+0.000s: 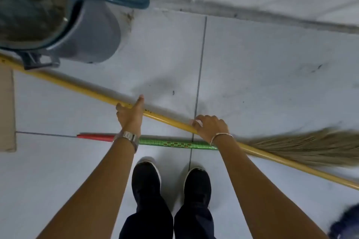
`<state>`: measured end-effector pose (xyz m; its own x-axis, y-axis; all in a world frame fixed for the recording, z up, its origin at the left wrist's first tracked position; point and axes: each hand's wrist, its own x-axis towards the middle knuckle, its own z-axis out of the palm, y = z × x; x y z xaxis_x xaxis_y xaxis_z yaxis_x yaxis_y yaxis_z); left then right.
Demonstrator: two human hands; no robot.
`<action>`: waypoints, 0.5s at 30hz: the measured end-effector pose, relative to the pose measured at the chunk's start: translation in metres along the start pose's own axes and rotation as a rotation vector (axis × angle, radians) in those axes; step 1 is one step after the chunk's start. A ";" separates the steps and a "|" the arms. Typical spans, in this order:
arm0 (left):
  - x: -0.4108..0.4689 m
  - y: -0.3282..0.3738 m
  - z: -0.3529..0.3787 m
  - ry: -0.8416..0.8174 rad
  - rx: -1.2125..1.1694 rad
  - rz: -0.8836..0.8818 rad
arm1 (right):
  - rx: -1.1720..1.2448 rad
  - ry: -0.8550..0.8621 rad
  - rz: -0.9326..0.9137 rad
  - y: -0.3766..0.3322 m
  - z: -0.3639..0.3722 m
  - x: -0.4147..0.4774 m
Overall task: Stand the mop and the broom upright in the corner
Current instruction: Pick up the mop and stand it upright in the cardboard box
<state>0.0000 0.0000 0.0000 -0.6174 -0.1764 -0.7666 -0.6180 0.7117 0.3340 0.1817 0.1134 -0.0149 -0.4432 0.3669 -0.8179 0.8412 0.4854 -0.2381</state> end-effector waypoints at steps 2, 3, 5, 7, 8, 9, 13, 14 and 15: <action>0.016 -0.002 0.004 -0.037 -0.158 -0.166 | 0.051 -0.110 0.023 -0.001 0.006 0.009; 0.023 -0.005 0.005 -0.078 -0.221 -0.231 | 0.100 -0.155 0.033 0.000 0.010 0.013; 0.032 -0.012 0.002 -0.158 -0.324 -0.303 | 0.208 -0.207 0.044 0.000 0.019 0.015; 0.031 -0.015 -0.003 -0.187 -0.415 -0.318 | 0.198 -0.204 0.005 0.003 0.024 0.011; 0.027 -0.015 -0.007 -0.186 -0.472 -0.310 | 0.161 -0.188 -0.020 0.004 0.023 0.009; 0.023 -0.015 -0.012 -0.175 -0.507 -0.288 | 0.134 -0.184 -0.030 0.004 0.020 0.005; -0.008 -0.009 -0.036 -0.180 -0.627 -0.220 | 0.134 -0.201 -0.035 0.003 -0.002 -0.018; -0.020 -0.004 -0.045 -0.191 -0.642 -0.208 | 0.141 -0.200 -0.041 0.002 -0.012 -0.029; -0.033 0.001 -0.053 -0.204 -0.655 -0.189 | 0.152 -0.204 -0.046 0.000 -0.022 -0.039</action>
<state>-0.0061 -0.0291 0.0543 -0.4070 -0.0799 -0.9099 -0.9105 0.1153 0.3971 0.1925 0.1169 0.0288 -0.4235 0.1714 -0.8895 0.8652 0.3676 -0.3411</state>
